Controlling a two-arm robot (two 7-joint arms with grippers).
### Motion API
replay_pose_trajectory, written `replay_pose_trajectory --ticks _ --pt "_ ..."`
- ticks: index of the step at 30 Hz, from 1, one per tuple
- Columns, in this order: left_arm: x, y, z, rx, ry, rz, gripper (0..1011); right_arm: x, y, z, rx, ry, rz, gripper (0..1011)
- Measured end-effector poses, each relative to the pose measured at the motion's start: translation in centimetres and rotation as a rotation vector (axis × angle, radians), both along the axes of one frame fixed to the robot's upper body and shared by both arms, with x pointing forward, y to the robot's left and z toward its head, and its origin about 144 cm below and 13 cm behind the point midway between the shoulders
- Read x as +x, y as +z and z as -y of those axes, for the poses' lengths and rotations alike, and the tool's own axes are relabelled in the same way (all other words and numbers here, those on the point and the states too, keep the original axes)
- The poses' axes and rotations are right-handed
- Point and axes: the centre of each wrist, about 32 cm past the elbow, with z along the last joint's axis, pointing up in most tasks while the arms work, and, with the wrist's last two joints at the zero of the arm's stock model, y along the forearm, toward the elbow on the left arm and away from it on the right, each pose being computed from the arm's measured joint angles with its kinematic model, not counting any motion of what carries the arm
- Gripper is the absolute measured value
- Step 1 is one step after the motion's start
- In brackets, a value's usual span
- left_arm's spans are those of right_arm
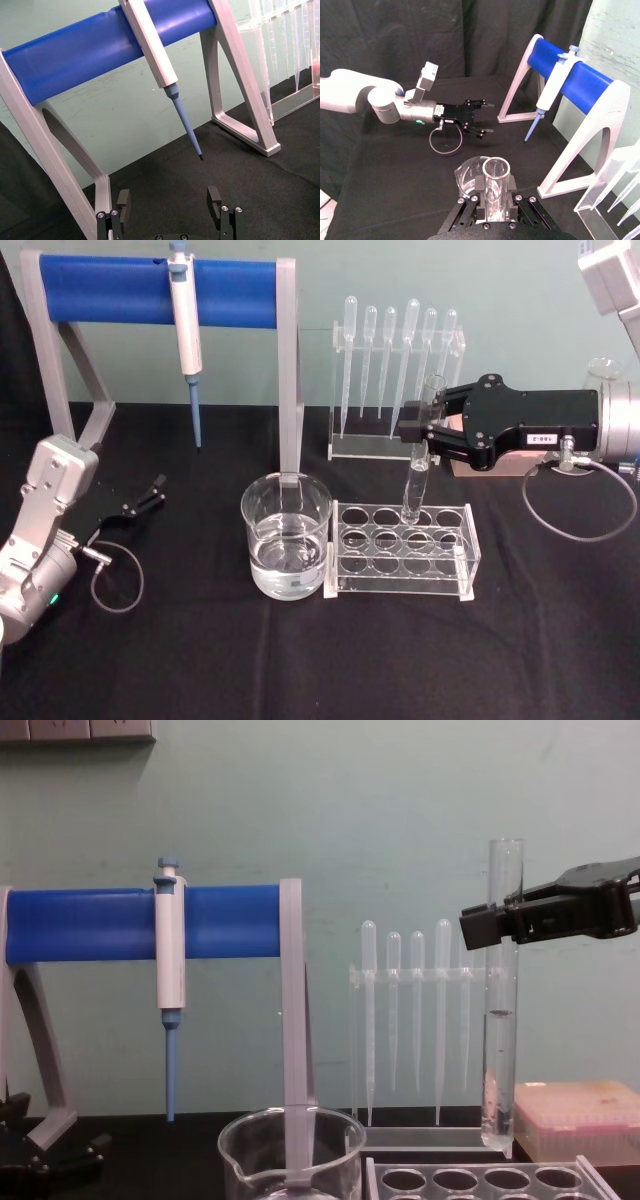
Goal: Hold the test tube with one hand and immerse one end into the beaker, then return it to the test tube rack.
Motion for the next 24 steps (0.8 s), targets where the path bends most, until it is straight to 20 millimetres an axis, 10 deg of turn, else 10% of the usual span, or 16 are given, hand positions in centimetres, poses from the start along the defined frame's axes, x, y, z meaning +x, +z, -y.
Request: replay_pose_trajectory --ticks 24 --pt "0.0 0.0 0.0 0.0 0.0 0.0 1000 0.0 0.0 0.0 0.0 0.0 0.0 238"
